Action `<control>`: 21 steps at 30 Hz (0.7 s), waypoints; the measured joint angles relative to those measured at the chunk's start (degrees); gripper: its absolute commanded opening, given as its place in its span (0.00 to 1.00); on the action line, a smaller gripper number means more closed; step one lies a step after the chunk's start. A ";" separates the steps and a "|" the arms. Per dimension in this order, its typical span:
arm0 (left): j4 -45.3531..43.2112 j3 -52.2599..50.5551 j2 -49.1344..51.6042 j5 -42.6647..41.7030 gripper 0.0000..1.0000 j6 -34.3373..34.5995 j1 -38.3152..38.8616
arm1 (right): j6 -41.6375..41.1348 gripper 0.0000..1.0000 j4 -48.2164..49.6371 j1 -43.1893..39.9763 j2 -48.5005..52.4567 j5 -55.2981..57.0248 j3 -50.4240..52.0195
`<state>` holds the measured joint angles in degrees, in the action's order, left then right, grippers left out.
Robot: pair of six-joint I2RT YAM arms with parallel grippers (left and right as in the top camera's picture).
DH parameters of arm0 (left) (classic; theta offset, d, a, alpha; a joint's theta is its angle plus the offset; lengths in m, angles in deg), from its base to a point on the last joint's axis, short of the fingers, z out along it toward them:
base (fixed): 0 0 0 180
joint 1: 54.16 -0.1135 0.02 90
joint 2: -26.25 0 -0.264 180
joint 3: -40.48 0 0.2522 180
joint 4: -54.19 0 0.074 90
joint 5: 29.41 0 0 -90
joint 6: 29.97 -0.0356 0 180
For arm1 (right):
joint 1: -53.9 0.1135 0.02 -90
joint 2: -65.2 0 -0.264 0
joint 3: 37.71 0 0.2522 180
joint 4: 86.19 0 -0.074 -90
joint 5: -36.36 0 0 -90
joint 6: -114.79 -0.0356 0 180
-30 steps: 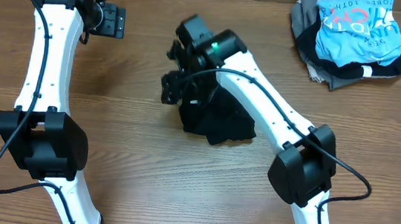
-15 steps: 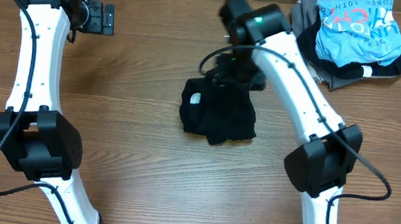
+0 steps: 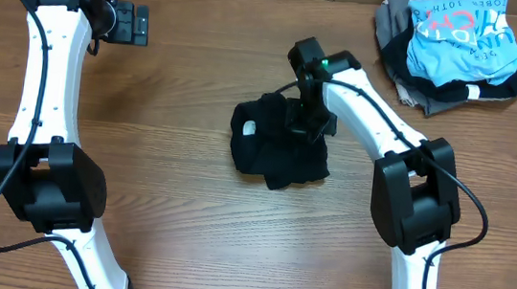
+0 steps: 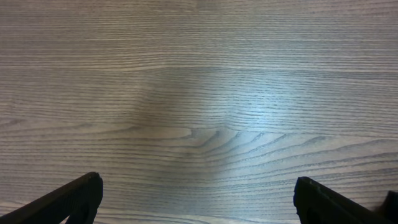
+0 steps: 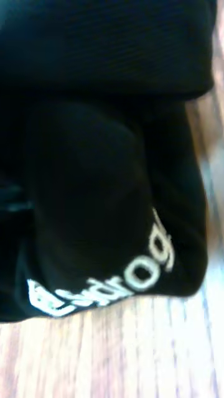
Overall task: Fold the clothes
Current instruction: 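Grasp the folded black bundle with the right gripper and lift it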
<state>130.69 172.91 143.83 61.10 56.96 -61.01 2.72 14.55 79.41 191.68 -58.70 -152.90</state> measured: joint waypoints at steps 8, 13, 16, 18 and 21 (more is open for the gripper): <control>0.00 0.00 -0.02 -0.02 1.00 0.00 0.00 | 2.08 0.45 2.73 -0.98 -2.12 -1.09 3.17; -0.07 0.00 0.00 0.00 1.00 0.00 0.00 | 4.35 0.72 -3.43 -2.10 -1.64 -0.98 -1.01; -0.57 0.00 0.00 -0.02 1.00 0.00 -0.33 | 5.70 0.81 -8.98 -1.86 -1.55 -0.96 -7.41; -0.98 0.00 0.00 -0.02 1.00 0.00 -0.76 | 6.43 0.85 -11.56 -1.03 -1.62 -0.98 -12.35; -1.07 0.00 0.00 -0.02 1.00 0.22 -2.19 | 7.04 0.88 -11.93 2.08 -2.27 -0.87 -17.51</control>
<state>129.62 172.91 143.83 61.08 57.18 -63.20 9.76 2.62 81.49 189.41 -59.57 -170.41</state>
